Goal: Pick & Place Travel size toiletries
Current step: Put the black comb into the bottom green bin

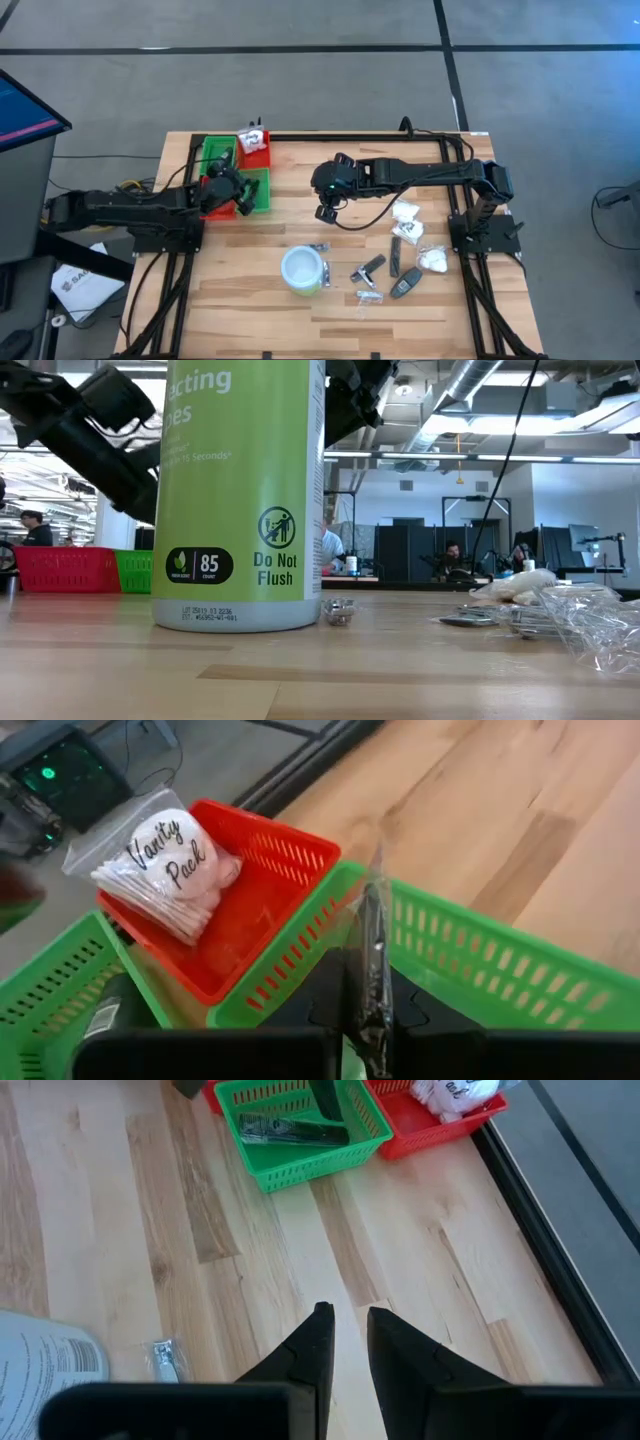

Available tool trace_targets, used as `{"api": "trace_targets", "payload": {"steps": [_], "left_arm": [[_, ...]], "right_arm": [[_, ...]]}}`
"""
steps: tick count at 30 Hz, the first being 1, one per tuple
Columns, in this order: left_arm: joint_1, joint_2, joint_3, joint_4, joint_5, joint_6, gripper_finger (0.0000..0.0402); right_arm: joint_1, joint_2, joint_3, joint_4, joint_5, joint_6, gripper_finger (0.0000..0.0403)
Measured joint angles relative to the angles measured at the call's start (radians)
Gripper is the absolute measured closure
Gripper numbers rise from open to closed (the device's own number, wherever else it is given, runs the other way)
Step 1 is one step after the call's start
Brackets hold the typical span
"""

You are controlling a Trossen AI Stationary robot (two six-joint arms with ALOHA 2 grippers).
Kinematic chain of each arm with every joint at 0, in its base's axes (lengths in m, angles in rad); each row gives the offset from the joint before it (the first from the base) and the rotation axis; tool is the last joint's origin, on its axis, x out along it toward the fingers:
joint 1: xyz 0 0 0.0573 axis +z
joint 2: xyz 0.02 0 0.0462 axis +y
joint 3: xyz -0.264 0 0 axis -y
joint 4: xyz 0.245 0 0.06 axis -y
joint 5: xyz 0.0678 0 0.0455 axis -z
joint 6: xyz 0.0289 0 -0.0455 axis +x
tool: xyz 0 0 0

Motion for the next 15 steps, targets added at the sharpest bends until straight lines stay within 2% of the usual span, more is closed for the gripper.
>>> {"api": "trace_targets", "payload": {"steps": [5, 15], "left_arm": [[0.003, 0.056, 0.0, 0.061, 0.0, 0.042, 0.0388], [0.003, 0.061, 0.0, 0.094, 0.0, 0.147, 0.0376]], "right_arm": [[0.0, 0.0, 0.0, 0.0, 0.0, -0.003, 0.0347], [0.0, 0.0, 0.0, -0.001, 0.0, -0.014, 0.0347]]}}
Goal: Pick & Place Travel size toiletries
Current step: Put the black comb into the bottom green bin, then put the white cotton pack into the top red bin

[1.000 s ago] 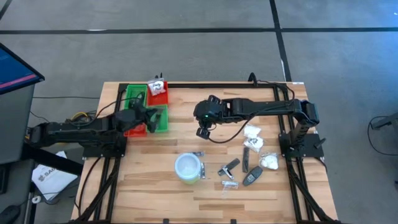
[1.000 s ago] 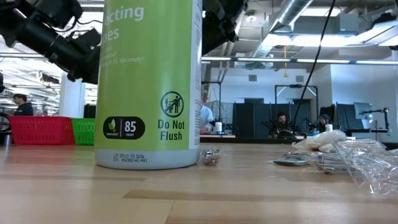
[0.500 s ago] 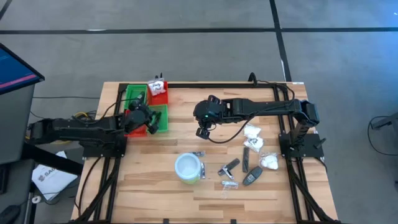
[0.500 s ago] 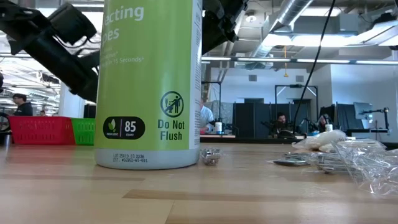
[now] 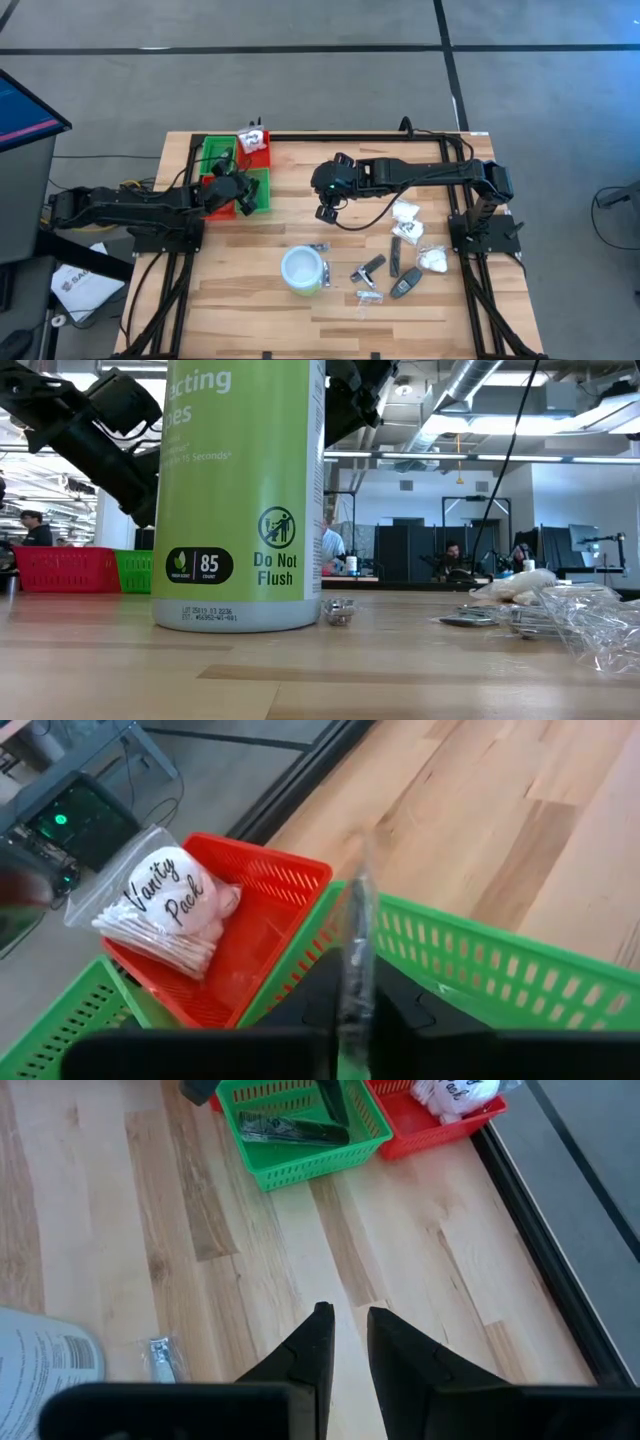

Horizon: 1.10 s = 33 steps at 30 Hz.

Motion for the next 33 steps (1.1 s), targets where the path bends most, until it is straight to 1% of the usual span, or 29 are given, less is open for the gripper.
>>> {"api": "trace_targets", "payload": {"steps": [4, 12, 15, 17, 19, 23, 27, 29, 33], "left_arm": [[0.0, 0.0, 0.0, 0.004, -0.004, 0.003, 0.0346], [0.0, 0.0, 0.0, 0.009, -0.016, -0.002, 0.0259], [-0.006, 0.0, 0.0, 0.036, -0.01, -0.01, 0.0228], [-0.015, -0.006, 0.0, 0.079, 0.011, -0.029, 0.0211], [-0.029, -0.008, 0.002, 0.136, 0.031, -0.026, 0.0197], [-0.043, -0.022, 0.002, 0.17, 0.035, -0.009, 0.0182], [-0.065, -0.034, 0.002, 0.172, 0.034, -0.087, 0.0179], [-0.086, -0.039, 0.002, 0.172, 0.04, -0.114, 0.0181], [-0.138, -0.039, 0.001, 0.2, 0.092, -0.139, 0.0183]], "right_arm": [[0.0, 0.0, 0.0, 0.0, 0.0, 0.0, 0.0347], [0.0, 0.0, 0.0, -0.001, 0.0, 0.0, 0.0347], [0.0, 0.0, 0.0, -0.006, 0.0, 0.001, 0.0347], [0.0, 0.0, 0.0, -0.014, 0.0, 0.001, 0.0347], [0.0, 0.0, 0.0, -0.029, 0.0, 0.003, 0.0347], [0.001, 0.0, 0.0, -0.091, 0.0, 0.032, 0.0347], [0.024, 0.001, 0.0, -0.171, 0.003, 0.107, 0.0347], [0.057, 0.001, 0.0, -0.207, 0.038, 0.147, 0.0347], [0.161, 0.001, -0.002, -0.316, 0.226, 0.261, 0.0347]]}}
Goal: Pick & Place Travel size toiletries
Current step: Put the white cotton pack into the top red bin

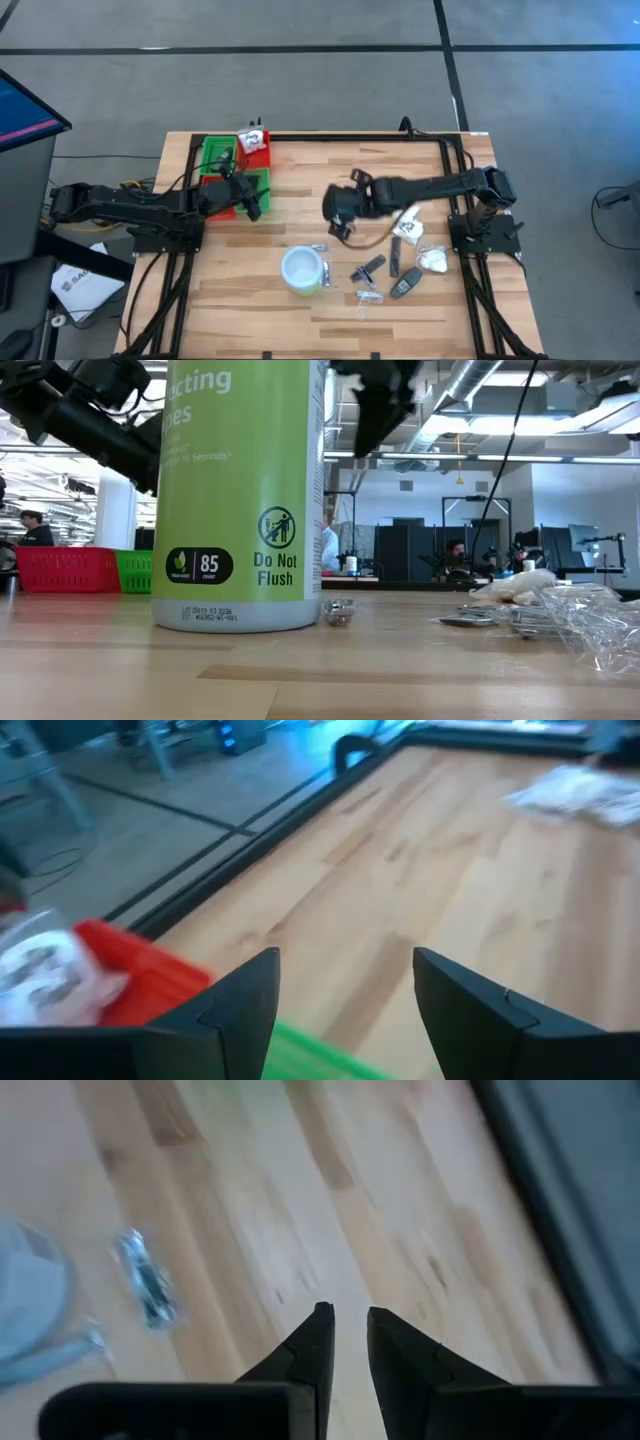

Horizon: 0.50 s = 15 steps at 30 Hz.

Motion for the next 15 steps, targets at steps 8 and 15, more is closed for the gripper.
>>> {"api": "trace_targets", "payload": {"steps": [8, 15], "left_arm": [[-0.104, 0.0, 0.0, 0.073, 0.023, 0.001, 0.0184], [-0.145, 0.0, 0.0, 0.091, 0.022, 0.002, 0.0186]], "right_arm": [[0.168, -0.021, -0.182, -0.003, 0.137, 0.313, 0.0357], [0.218, -0.152, -0.412, -0.002, 0.13, 0.629, 0.0397]]}}
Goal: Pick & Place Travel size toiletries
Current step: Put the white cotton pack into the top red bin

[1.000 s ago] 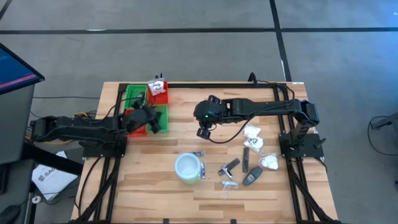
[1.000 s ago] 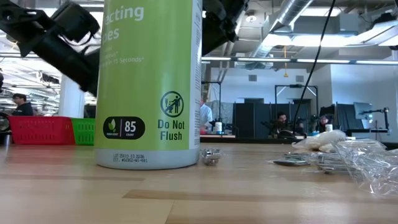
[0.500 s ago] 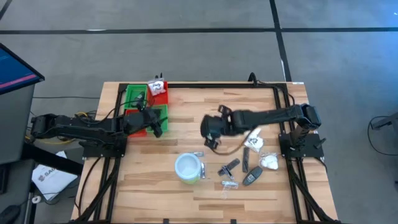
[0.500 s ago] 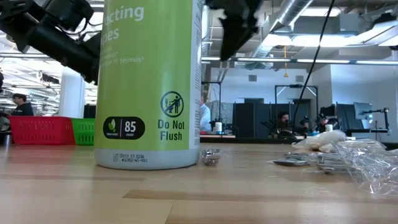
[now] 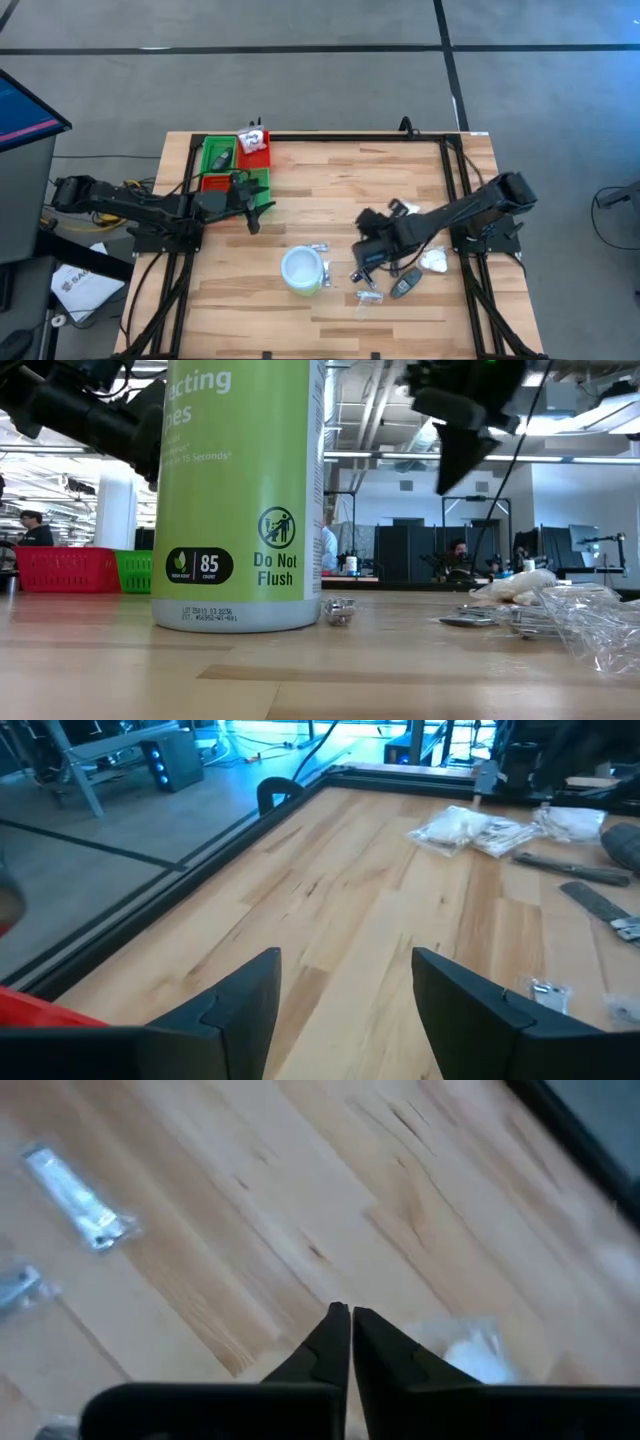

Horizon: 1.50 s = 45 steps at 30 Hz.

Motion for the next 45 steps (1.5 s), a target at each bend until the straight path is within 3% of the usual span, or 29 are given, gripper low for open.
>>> {"api": "trace_targets", "payload": {"steps": [8, 13, 18, 23, 30, 35, 45], "left_arm": [[-0.009, 0.0, -0.001, 0.012, 0.0, 0.0, 0.0187], [-0.009, 0.0, -0.001, 0.033, 0.0, 0.0, 0.0187], [-0.009, 0.0, -0.001, 0.05, -0.001, 0.0, 0.0191], [-0.009, 0.0, -0.001, 0.057, -0.001, 0.0, 0.0192], [-0.009, 0.0, -0.001, 0.065, -0.001, 0.003, 0.0192], [-0.009, 0.0, -0.001, 0.067, -0.001, 0.003, 0.0192], [-0.009, 0.0, -0.001, 0.07, -0.001, 0.003, 0.0192]], "right_arm": [[0.157, -0.234, -0.286, 0.089, 0.005, 0.302, 0.0387], [0.165, -0.301, -0.419, 0.031, 0.003, 0.459, 0.0385], [0.115, -0.314, -0.478, 0.026, 0.005, 0.412, 0.0389], [0.057, -0.293, -0.484, 0.033, 0.002, 0.248, 0.039], [-0.057, -0.294, -0.484, 0.072, -0.045, 0.205, 0.0385], [-0.125, -0.267, -0.483, 0.11, -0.139, 0.134, 0.0333], [-0.184, -0.125, -0.483, 0.194, -0.154, 0.003, 0.0182]]}}
